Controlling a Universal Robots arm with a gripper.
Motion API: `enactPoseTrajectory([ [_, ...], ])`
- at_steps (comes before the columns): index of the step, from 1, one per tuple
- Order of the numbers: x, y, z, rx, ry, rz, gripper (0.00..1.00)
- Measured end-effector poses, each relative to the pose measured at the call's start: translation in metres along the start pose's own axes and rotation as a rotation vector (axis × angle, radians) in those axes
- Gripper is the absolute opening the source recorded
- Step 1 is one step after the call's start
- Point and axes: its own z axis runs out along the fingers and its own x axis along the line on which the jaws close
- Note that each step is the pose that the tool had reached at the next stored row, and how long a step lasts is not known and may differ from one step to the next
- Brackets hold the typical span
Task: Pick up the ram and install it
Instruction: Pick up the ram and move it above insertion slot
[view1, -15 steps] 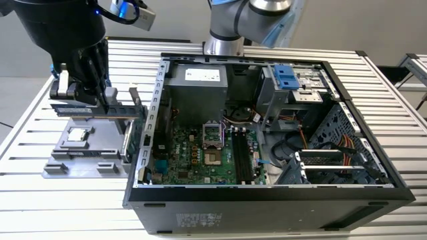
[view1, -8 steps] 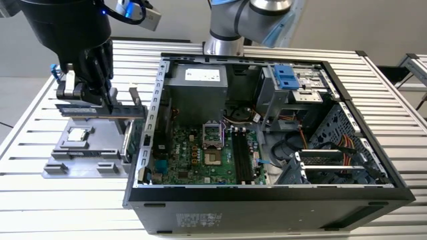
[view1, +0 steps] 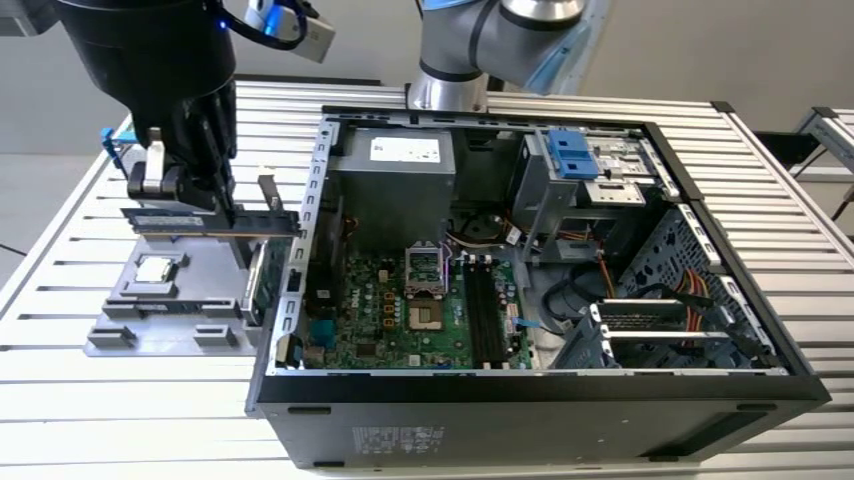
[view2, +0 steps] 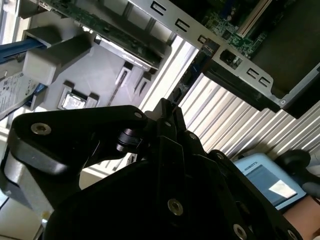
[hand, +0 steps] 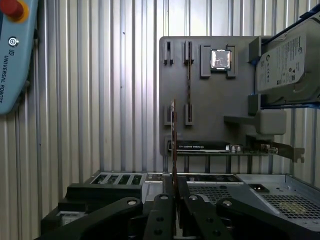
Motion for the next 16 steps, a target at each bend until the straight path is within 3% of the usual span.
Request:
enactPoseTrajectory([
  [16, -0.0002, -0.0155, -0.0004, -0.0007, 0.0000, 0.000, 0.00],
])
